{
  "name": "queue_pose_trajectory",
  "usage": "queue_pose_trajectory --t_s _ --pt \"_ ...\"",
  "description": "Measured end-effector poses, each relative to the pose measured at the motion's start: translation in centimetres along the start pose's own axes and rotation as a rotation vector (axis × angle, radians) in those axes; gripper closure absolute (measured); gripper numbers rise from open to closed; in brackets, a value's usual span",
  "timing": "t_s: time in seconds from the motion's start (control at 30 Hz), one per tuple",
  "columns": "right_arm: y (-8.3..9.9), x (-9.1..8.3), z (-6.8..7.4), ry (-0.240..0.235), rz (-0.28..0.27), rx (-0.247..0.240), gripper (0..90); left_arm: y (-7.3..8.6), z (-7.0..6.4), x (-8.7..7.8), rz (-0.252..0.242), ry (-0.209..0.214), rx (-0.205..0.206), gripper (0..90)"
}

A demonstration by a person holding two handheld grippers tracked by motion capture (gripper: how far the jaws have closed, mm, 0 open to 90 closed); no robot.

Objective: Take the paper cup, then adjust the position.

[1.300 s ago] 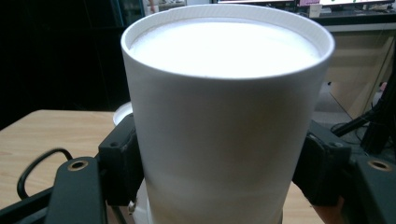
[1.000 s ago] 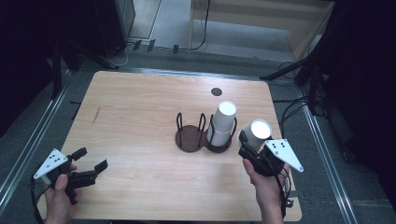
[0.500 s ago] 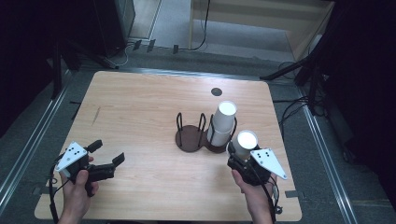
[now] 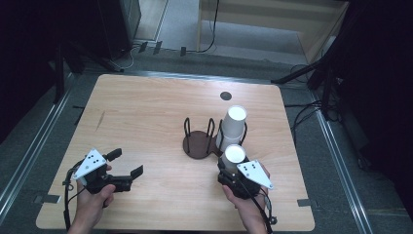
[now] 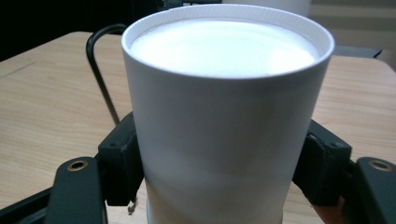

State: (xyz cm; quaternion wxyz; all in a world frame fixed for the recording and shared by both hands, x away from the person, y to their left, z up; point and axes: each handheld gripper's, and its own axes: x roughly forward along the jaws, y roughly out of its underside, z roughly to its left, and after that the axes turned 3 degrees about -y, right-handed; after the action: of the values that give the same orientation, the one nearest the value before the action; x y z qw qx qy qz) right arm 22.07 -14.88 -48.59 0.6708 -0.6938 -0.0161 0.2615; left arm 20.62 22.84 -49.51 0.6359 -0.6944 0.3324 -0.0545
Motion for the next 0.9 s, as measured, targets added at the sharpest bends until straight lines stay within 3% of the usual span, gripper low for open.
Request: queue_pose_trajectory --t_s 0.1,0.27,0.43,0.57,0.9 --pt "0.5 0.4 0.9 -0.018 0.012 -0.010 27.9 -0.1 -0.5 0.4 0.005 0.046 0.001 0.8" --pt "1.0 0.8 2.4 -0.061 0.019 -0.021 27.9 -0.3 -1.1 0.6 0.004 0.084 -0.004 0.8" --pt "1.5 1.2 4.6 -0.113 0.036 -0.048 27.9 -1.0 -3.0 0.9 0.009 0.127 0.042 0.8" --pt "1.5 1.3 5.5 -0.137 0.040 -0.034 28.1 -0.8 -3.9 1.3 0.023 0.149 0.056 0.8" --pt "2.2 1.8 9.1 -0.235 0.051 -0.083 28.5 -0.6 -5.8 2.1 0.059 0.213 0.077 1.5"
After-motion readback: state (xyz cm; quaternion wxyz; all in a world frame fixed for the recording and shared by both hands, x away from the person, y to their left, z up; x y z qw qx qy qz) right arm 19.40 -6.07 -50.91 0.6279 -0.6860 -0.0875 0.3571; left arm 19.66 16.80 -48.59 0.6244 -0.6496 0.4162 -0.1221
